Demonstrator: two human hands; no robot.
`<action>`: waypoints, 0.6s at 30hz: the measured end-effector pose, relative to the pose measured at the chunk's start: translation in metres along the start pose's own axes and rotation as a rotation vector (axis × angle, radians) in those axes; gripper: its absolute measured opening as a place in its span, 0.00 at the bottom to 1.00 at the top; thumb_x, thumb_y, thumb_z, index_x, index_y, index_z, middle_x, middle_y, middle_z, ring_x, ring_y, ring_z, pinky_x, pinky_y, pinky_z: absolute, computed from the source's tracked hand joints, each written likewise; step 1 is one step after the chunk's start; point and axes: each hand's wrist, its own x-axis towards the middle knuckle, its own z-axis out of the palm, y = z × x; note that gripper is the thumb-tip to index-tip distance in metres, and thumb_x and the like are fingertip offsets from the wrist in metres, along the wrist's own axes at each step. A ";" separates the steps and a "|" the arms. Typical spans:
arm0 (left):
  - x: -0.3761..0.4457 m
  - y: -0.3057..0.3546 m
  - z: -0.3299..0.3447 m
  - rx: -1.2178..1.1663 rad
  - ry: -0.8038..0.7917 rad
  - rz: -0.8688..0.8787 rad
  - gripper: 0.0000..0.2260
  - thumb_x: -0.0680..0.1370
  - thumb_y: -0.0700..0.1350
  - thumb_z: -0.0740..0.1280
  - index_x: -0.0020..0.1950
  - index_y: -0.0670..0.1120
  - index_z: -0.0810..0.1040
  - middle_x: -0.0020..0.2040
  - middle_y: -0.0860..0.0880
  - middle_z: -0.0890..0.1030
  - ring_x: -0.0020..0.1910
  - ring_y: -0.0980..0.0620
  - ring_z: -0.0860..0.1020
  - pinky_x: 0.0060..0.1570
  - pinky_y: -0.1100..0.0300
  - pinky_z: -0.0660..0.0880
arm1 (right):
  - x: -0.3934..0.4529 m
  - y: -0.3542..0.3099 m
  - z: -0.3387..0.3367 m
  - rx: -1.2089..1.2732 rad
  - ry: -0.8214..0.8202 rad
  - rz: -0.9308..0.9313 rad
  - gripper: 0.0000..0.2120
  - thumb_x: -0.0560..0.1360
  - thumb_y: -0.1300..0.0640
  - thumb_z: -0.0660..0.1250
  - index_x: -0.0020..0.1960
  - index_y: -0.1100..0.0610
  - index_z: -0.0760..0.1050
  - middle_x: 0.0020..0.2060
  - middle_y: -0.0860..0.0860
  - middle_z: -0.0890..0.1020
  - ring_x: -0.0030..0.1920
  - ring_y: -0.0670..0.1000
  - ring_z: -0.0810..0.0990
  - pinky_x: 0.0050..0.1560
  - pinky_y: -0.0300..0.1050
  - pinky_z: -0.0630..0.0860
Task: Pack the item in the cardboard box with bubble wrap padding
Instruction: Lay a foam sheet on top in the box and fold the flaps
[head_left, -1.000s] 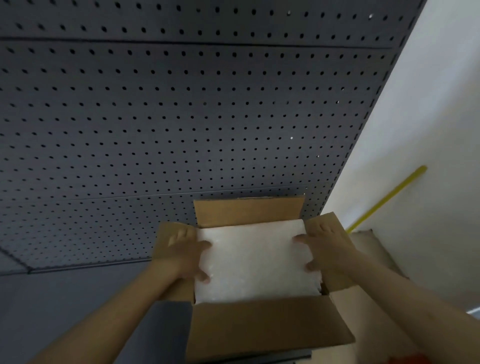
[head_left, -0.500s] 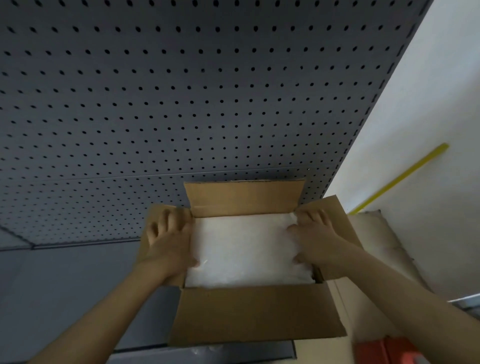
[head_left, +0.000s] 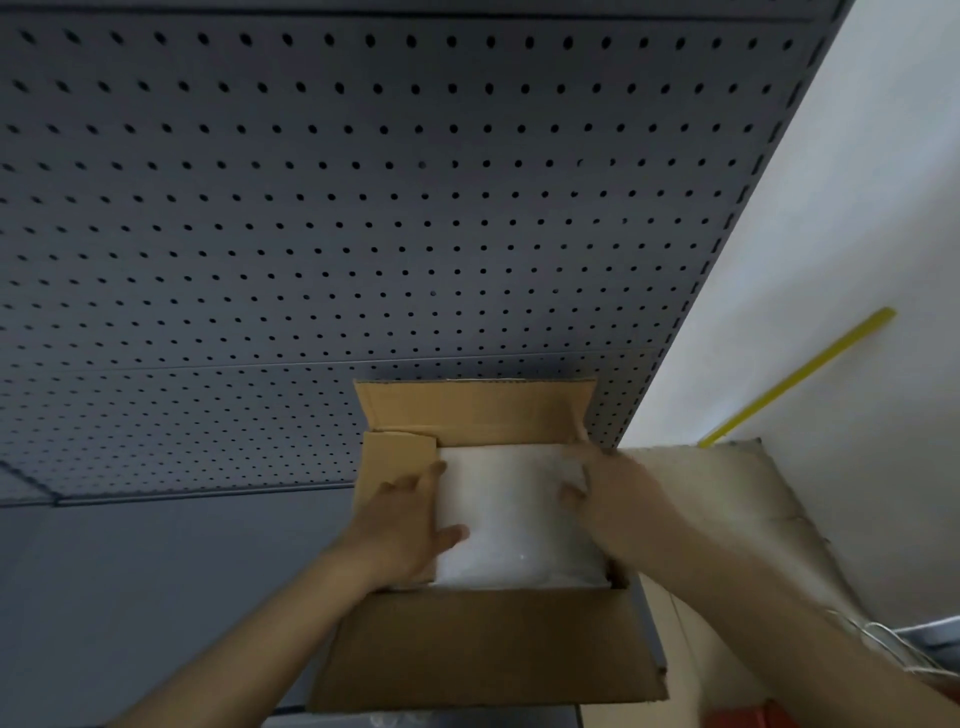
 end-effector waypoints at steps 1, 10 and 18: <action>0.002 0.000 0.004 0.098 -0.019 -0.020 0.32 0.79 0.60 0.60 0.78 0.49 0.52 0.74 0.45 0.66 0.69 0.43 0.68 0.65 0.52 0.67 | 0.000 -0.004 0.009 -0.012 -0.062 -0.056 0.22 0.80 0.48 0.57 0.72 0.53 0.62 0.64 0.56 0.72 0.59 0.59 0.75 0.57 0.47 0.73; -0.025 -0.026 -0.001 -0.189 -0.277 0.223 0.42 0.64 0.66 0.74 0.70 0.55 0.57 0.69 0.56 0.55 0.69 0.54 0.60 0.66 0.62 0.66 | 0.012 0.008 0.034 -0.280 -0.306 -0.090 0.23 0.79 0.53 0.59 0.71 0.56 0.58 0.61 0.57 0.76 0.68 0.60 0.64 0.64 0.56 0.67; -0.030 -0.023 -0.003 -0.189 -0.326 0.190 0.43 0.64 0.61 0.78 0.71 0.54 0.56 0.68 0.54 0.56 0.70 0.52 0.58 0.68 0.60 0.64 | 0.016 0.014 0.038 -0.322 -0.287 -0.136 0.17 0.81 0.55 0.54 0.67 0.60 0.64 0.57 0.58 0.79 0.60 0.60 0.73 0.65 0.55 0.68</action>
